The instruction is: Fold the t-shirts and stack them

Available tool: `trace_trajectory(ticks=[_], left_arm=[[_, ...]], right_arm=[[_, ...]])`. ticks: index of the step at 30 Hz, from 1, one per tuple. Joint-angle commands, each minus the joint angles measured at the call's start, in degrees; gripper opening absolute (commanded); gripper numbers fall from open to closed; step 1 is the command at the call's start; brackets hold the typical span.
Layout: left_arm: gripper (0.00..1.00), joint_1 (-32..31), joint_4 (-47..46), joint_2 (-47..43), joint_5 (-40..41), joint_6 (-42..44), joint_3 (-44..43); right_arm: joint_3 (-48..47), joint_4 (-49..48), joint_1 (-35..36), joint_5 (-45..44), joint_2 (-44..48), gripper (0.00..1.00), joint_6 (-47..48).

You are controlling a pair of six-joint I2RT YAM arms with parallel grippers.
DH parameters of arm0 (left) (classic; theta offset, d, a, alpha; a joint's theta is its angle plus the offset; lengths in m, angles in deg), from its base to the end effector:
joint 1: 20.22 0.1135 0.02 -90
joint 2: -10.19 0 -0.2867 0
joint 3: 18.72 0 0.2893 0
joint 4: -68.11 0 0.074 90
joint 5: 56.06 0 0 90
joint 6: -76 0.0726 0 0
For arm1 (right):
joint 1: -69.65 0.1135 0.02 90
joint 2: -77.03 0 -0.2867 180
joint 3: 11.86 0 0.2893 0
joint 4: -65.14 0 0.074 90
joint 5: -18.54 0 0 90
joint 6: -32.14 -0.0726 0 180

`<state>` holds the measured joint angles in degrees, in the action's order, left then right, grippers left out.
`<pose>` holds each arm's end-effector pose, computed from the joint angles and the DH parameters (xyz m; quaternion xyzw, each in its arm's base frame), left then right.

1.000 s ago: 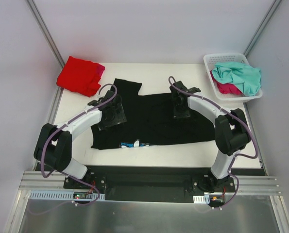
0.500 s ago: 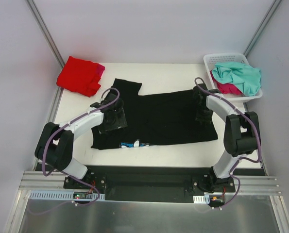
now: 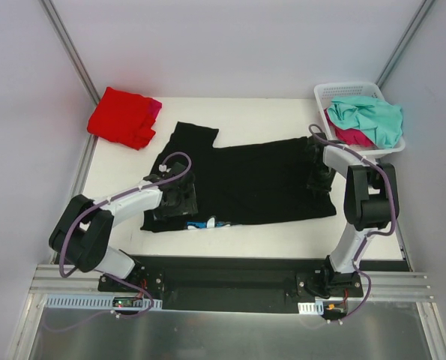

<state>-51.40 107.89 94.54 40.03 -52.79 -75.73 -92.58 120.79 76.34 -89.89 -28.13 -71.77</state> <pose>0.2654 -0.1516 0.1313 -0.0755 0.9759 -0.0709 0.1921 0.3830 0.0218 0.1298 0.0757 0.9806 -0.1417 0.1124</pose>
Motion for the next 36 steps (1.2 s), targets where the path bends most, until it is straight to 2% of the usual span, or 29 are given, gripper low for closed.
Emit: trace_trajectory(ticks=[1, 6, 16, 27, 36], left_arm=[[0.99, -1.95, 2.42, -2.26, -1.69, -3.31, 5.65], [0.99, -2.22, 3.47, -7.61, -2.39, -4.37, 10.22], [0.99, -3.53, 10.59, -17.99, -3.01, -6.74, 13.92], [0.99, -9.6, 14.63, -20.11, -2.05, -14.21, 16.74], [0.99, -9.6, 17.89, -20.81, 0.77, -14.48, 12.52]], right_arm=[[-1.12, -0.53, -1.25, 1.3, -1.36, 0.3, 0.11], [-0.68, -1.58, -2.65, 1.21, -1.54, 0.3, 0.03], [-2.97, -2.29, -5.82, 2.27, -3.29, 0.3, -0.59], [-0.69, -1.85, -6.52, 1.39, -1.45, 0.3, -1.12], [8.43, -1.14, -6.52, 1.99, 8.91, 0.3, -2.79]])
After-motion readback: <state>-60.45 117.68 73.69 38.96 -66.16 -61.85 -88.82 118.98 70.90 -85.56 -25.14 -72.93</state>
